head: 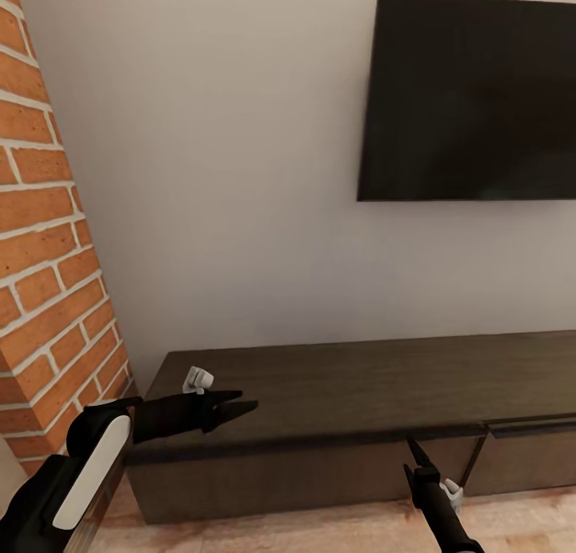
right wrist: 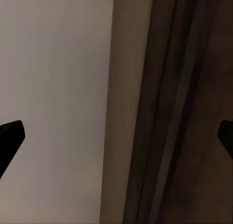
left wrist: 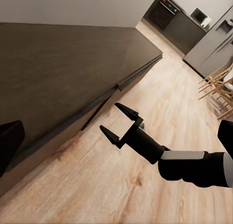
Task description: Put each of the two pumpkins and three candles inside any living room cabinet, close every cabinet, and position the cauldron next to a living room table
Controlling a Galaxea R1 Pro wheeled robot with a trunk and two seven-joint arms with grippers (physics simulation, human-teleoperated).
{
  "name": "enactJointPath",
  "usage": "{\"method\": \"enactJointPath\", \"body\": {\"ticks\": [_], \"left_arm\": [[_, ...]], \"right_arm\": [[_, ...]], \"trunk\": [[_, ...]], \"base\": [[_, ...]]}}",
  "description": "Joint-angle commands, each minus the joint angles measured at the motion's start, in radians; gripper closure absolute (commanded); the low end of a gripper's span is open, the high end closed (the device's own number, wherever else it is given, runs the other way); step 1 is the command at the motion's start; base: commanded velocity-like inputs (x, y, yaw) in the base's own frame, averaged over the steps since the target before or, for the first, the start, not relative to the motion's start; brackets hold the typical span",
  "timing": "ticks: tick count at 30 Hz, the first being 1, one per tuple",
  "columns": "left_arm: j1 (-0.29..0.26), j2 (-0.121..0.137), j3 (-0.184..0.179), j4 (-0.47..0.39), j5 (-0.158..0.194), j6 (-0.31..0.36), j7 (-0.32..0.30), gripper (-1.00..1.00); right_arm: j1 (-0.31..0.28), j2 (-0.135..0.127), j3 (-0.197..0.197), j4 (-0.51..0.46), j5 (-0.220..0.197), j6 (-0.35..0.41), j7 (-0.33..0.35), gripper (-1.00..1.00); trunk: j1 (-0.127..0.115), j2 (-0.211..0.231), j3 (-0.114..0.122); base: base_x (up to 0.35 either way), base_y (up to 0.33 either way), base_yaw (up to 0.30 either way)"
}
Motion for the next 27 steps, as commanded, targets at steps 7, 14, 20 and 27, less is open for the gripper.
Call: {"method": "enactJointPath", "body": {"ticks": [7, 14, 20, 27], "left_arm": [[-0.001, 0.0, -0.001, 0.0, 0.003, 0.004, 0.0, -1.0], [-0.001, 0.0, -0.001, 0.0, 0.003, 0.004, 0.0, -1.0], [0.0, 0.001, -0.001, 0.0, 0.003, 0.003, 0.0, -1.0], [0.001, 0.001, -0.001, 0.0, 0.003, 0.003, 0.0, -1.0]], "right_arm": [[-0.001, 0.0, 0.003, 0.001, -0.011, 0.011, 0.003, -1.0], [0.0, 0.0, 0.003, 0.001, -0.009, 0.011, 0.003, -1.0], [-0.001, 0.0, 0.003, 0.001, -0.009, 0.011, 0.003, -1.0], [-0.001, -0.001, 0.003, 0.001, -0.009, 0.011, 0.003, -1.0]], "trunk": [[0.0, 0.0, -0.001], [0.0, 0.0, -0.001], [0.0, 0.0, -0.001], [0.0, 0.0, -0.001]], "base": [[0.046, 0.0, 0.0], [0.128, 0.0, 0.0], [0.05, 0.0, 0.0], [0.008, 0.0, 0.0]]}}
